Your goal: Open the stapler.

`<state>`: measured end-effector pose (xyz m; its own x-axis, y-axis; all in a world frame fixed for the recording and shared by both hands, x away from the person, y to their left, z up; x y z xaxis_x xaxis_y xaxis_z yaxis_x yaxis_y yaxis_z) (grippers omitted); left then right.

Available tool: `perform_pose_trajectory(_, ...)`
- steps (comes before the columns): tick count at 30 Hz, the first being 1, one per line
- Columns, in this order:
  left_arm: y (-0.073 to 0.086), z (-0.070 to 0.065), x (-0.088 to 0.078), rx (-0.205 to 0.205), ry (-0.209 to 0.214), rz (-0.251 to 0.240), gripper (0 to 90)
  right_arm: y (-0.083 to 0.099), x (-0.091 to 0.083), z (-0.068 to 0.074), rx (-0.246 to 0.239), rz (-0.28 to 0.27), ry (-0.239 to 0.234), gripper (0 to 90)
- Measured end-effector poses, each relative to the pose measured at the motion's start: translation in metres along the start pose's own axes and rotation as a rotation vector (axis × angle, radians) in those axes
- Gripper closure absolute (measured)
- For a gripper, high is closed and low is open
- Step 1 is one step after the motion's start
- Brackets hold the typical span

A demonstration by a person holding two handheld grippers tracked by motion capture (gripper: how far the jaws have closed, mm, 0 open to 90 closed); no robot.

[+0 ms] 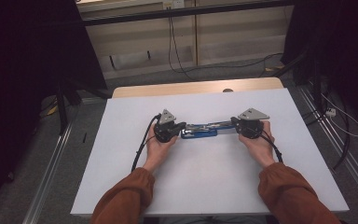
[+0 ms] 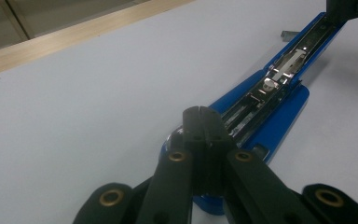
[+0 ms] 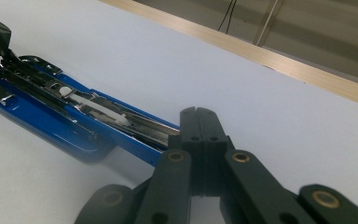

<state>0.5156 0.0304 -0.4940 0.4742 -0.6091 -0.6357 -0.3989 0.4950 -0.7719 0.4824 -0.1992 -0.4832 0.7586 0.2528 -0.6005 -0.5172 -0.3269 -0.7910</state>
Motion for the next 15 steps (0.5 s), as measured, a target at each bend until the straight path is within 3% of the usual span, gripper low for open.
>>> perform_pose_trajectory(15,-0.0008,-0.0012,-0.0003,-0.009,-0.002,0.002,90.0,-0.0029,-0.0009,0.0011,-0.005,-0.024,-0.009,89.8)
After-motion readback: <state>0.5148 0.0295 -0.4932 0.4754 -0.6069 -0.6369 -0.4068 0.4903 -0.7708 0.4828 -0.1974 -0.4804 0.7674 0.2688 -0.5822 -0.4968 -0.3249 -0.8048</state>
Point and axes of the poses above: each handheld gripper's, and its own axes: x roughly forward along the jaws, y roughly out of its underside, z roughly to its left, the point moved 8 cm from there along x, roughly forward along the jaws, and after that the axes turned 9 degrees about z, right-handed, at the moved point
